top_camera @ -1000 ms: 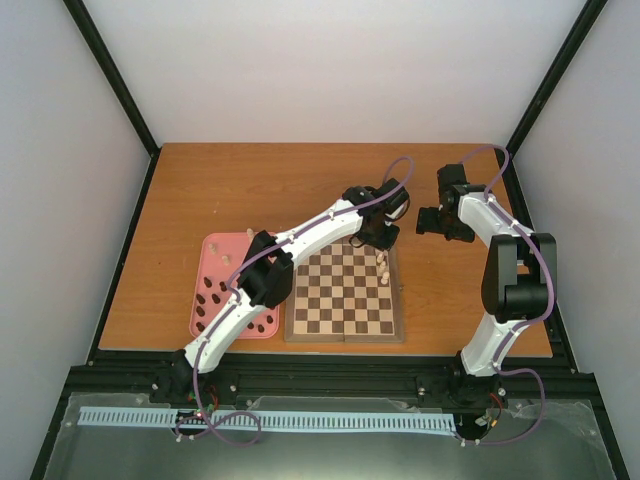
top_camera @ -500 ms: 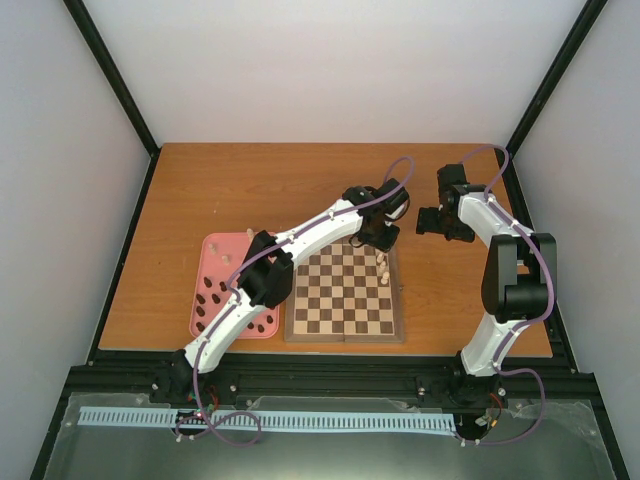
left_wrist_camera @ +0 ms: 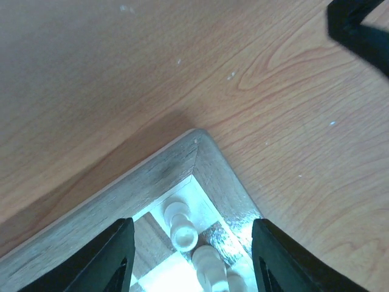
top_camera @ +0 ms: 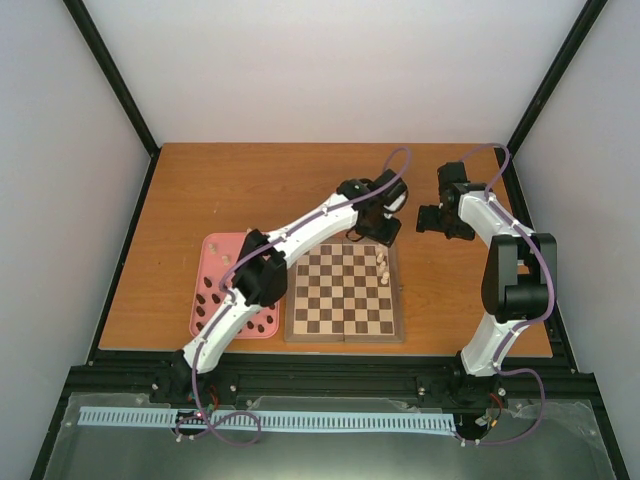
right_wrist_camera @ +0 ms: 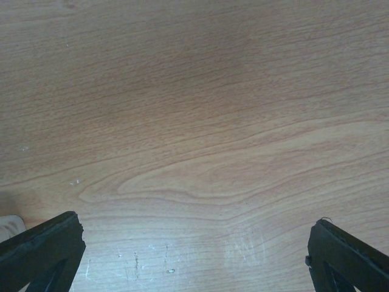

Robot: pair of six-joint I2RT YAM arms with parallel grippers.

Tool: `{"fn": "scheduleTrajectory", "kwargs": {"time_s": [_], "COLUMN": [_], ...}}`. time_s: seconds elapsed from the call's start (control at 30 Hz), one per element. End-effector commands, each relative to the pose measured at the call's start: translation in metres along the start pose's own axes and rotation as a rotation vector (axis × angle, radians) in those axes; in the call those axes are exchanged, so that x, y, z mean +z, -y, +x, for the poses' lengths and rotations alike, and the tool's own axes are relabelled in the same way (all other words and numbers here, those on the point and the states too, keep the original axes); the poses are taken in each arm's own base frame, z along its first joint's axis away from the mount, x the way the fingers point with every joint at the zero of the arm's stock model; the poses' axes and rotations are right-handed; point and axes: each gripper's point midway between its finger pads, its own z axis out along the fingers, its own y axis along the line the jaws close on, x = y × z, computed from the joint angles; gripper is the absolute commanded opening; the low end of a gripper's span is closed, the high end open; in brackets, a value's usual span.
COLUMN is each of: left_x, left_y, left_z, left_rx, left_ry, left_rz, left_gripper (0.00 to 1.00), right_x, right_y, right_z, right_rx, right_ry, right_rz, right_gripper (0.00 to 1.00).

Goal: Set up the chess pieces on the board
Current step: Place the chess piece on the chessboard.

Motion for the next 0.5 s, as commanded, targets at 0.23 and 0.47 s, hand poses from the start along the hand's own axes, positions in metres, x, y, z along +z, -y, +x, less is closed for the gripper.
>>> {"fn": "scheduleTrajectory", "kwargs": {"time_s": [0.23, 0.47], "left_x": [-0.159, -0.248], "left_y": [-0.061, -0.156], "left_z": [-0.052, -0.027], "left_rx": [-0.07, -0.223], "left_ry": [0.277, 0.371], "left_rz": [-0.092, -0.219], "left_gripper": [0.73, 0.91], "right_x": [-0.038, -0.082], "right_y": [-0.011, -0.054], "right_z": [-0.016, -0.043], "right_rx": [-0.011, -0.074], "right_ry": [0.086, 0.17], "right_rz": [-0.044, -0.089], "right_gripper": [1.0, 1.0]}}
